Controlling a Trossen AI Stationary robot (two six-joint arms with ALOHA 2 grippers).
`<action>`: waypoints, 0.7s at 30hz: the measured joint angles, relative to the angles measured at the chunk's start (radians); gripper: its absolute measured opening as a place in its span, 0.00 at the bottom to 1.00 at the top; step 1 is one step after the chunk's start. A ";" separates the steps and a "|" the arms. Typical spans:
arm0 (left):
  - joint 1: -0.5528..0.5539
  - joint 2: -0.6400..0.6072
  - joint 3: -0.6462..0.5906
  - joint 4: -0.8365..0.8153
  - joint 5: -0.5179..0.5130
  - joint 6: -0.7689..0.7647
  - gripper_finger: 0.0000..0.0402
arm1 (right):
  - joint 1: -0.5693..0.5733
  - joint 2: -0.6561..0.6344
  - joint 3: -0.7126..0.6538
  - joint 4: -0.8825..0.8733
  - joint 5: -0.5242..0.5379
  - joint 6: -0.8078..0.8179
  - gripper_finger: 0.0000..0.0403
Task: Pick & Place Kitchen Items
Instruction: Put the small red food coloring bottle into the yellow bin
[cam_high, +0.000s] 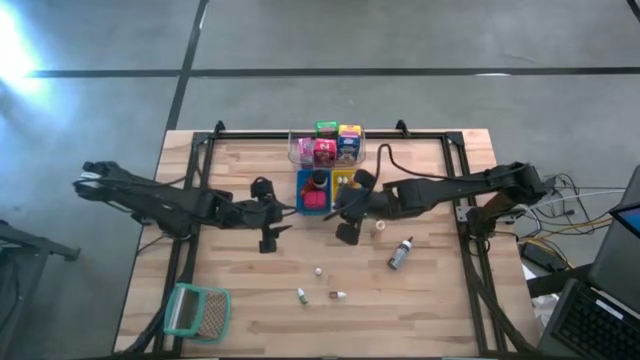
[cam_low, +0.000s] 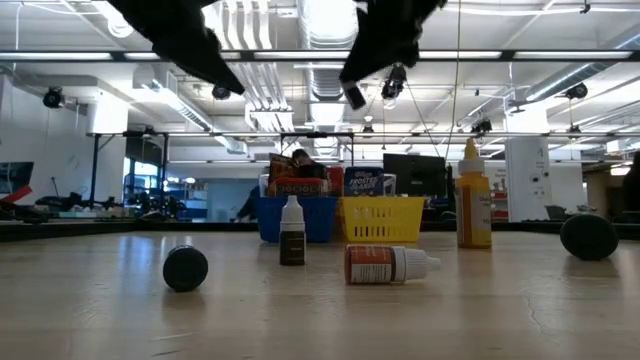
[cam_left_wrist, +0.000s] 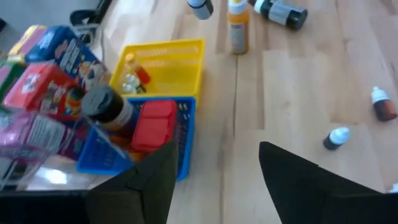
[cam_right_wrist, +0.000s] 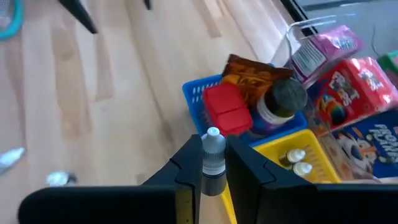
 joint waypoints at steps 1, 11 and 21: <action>0.000 -0.013 -0.020 0.009 -0.008 -0.007 0.57 | -0.011 -0.014 -0.038 0.045 0.001 0.004 0.12; 0.001 -0.099 -0.123 0.168 -0.016 -0.025 0.57 | -0.141 -0.088 -0.434 0.575 0.057 0.032 0.12; 0.002 -0.119 -0.127 0.178 -0.066 -0.024 0.57 | -0.172 0.024 -0.529 0.817 0.189 0.076 0.11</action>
